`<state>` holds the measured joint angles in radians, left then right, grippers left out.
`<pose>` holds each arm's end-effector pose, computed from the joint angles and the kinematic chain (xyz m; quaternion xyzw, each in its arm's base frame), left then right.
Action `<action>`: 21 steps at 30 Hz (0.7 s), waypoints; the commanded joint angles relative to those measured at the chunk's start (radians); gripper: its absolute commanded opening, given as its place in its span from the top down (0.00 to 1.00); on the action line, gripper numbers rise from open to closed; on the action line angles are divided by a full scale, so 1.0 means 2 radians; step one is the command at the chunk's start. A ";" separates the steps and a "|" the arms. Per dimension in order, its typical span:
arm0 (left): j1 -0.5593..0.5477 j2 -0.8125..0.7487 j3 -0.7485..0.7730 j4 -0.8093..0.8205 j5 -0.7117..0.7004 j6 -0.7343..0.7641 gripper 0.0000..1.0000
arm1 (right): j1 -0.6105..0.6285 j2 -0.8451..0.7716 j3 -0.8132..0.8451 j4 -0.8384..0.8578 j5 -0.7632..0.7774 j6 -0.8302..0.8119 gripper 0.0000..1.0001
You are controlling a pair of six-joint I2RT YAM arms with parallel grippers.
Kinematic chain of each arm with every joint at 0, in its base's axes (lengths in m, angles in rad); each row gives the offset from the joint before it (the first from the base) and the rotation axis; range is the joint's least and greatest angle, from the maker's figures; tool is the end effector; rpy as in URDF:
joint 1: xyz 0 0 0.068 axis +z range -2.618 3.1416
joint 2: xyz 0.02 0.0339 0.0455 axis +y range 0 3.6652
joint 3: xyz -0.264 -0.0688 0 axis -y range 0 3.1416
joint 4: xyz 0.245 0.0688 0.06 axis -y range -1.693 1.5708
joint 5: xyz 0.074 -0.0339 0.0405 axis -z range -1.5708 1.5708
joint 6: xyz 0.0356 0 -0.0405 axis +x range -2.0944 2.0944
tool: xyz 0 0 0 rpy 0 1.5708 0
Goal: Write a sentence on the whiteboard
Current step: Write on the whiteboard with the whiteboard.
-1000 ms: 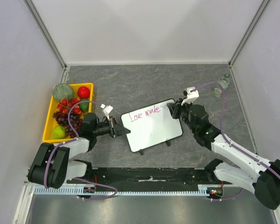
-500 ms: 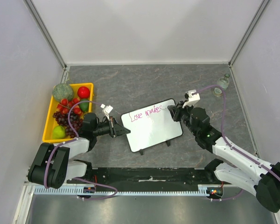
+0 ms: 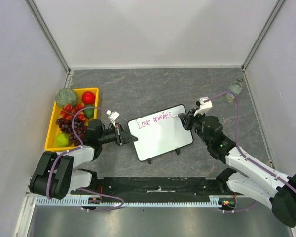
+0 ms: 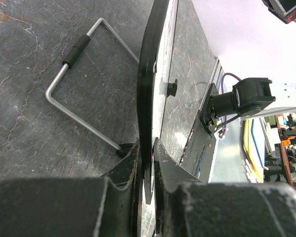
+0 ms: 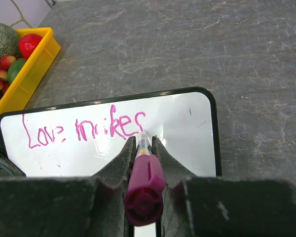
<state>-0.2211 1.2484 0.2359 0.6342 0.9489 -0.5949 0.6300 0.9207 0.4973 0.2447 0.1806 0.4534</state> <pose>0.1937 -0.0732 0.1529 0.1153 0.7709 -0.5452 0.3085 0.1779 0.1218 0.2583 -0.0098 0.7664 0.2700 0.5828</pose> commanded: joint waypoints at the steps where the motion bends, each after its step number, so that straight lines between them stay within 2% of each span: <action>1: -0.001 -0.001 0.008 0.008 -0.004 0.013 0.98 | -0.003 -0.006 -0.007 -0.007 -0.007 0.001 1.00; 11: -0.001 -0.001 0.008 0.008 -0.004 0.014 0.98 | -0.004 0.013 -0.002 0.026 -0.026 0.031 1.00; 21: -0.001 0.000 0.008 0.008 -0.004 0.013 0.98 | -0.024 -0.024 0.011 0.027 -0.043 0.051 1.00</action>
<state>-0.2211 1.2484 0.2359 0.6342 0.9489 -0.5945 0.6044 0.9165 0.4919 0.2729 0.1257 0.5285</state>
